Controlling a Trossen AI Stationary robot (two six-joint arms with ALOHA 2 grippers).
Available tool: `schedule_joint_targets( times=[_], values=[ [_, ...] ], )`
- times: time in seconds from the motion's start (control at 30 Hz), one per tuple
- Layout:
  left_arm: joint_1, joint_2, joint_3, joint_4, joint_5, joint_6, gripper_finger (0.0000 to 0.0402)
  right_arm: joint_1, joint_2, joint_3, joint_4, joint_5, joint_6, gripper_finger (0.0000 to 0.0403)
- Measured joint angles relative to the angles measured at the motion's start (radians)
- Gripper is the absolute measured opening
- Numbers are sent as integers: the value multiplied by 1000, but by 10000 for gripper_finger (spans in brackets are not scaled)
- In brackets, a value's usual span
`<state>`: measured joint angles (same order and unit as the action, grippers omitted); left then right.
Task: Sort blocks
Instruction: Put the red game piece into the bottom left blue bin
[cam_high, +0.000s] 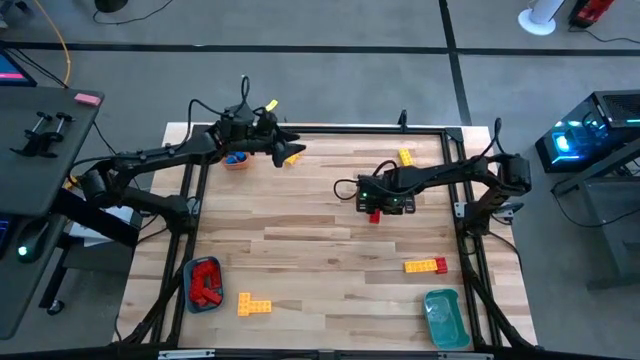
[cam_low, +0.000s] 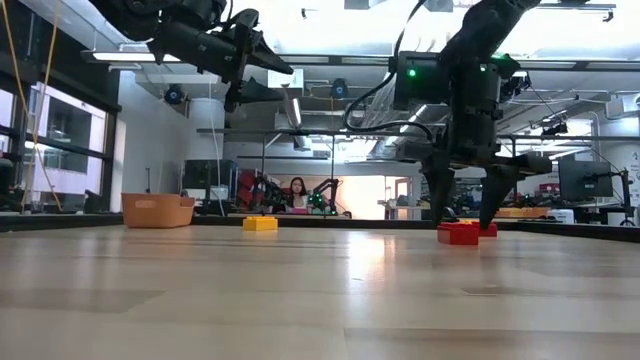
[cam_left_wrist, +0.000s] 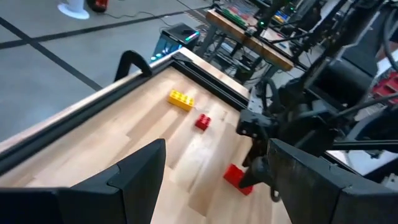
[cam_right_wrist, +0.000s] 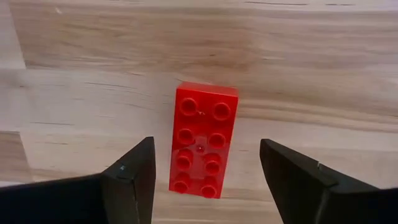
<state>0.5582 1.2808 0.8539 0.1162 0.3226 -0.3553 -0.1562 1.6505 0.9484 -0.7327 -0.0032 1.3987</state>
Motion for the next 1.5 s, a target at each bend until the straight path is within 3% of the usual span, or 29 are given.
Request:
schedule_joint_targets(
  times=[0.3, 0.43, 0.63, 0.77, 0.93, 1.0, 1.3, 1.5],
  values=[
    [-90, 0, 0, -7, 0, -1, 268, 7, 15, -5, 6, -17, -8, 224],
    [-137, 0, 0, -10, -2, -1, 268, 10, 67, -3, 11, -61, -50, 224],
    [-215, 0, 0, 8, -56, -58, 268, 13, 88, 0, -26, -25, -176, 220],
    [-283, 7, 0, 66, -171, -123, 268, 12, 86, -6, -82, 11, -301, 171],
    [-389, 59, 0, 225, -302, -239, 268, 12, 85, -32, -63, 37, -452, 42],
    [-440, 91, 0, 285, -348, -286, 268, 12, 84, -34, -59, 43, -537, 12],
    [-701, 272, 0, 495, -578, -555, 268, 14, 11, -47, -74, 89, -755, 5],
    [-787, 252, 0, 524, -607, -508, 268, 14, -216, -47, -139, 110, -775, 3]
  ],
)
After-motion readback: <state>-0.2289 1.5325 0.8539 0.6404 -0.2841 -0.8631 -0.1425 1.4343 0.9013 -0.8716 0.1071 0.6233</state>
